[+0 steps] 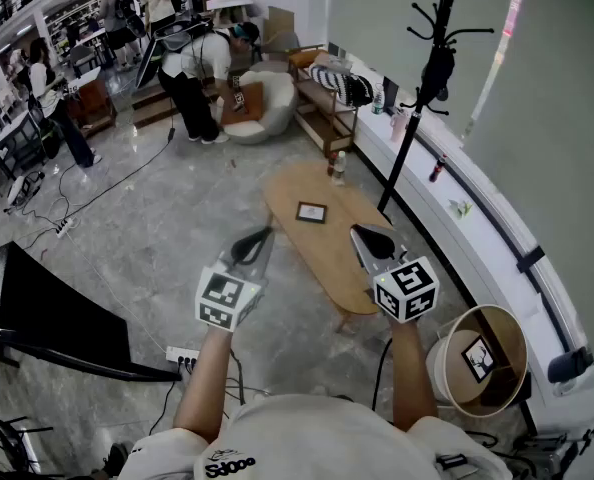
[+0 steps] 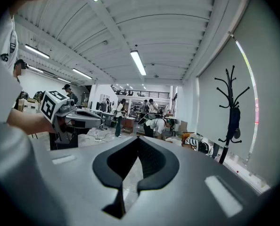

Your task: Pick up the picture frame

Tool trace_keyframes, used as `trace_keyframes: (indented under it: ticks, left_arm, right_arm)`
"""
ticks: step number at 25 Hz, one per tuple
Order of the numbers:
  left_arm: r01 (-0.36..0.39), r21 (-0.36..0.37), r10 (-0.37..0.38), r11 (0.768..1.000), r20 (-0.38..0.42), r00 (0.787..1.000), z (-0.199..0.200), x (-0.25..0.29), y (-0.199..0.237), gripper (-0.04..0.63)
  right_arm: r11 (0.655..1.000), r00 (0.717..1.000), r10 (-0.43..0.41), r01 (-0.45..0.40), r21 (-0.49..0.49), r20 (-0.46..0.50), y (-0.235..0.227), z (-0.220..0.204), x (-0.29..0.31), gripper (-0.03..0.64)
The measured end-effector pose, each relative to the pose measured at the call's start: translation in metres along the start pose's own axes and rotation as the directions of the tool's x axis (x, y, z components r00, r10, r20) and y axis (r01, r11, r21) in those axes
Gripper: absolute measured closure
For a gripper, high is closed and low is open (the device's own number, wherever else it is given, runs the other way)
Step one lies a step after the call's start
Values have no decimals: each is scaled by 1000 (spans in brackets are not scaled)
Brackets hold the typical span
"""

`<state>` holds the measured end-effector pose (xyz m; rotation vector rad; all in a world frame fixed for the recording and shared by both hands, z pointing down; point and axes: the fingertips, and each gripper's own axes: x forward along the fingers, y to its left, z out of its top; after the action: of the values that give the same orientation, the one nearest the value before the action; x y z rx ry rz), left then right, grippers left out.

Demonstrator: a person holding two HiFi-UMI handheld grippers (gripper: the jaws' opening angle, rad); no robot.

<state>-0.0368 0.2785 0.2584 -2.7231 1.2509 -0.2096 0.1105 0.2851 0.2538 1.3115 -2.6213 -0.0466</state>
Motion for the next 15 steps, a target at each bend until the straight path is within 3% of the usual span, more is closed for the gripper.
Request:
trace_keyframes:
  ticks: [15]
  left_arm:
    - [-61, -9, 61, 998, -13, 998, 1, 39, -31, 586]
  right_arm:
    - [999, 999, 37, -37, -1, 24, -47, -8, -13, 612]
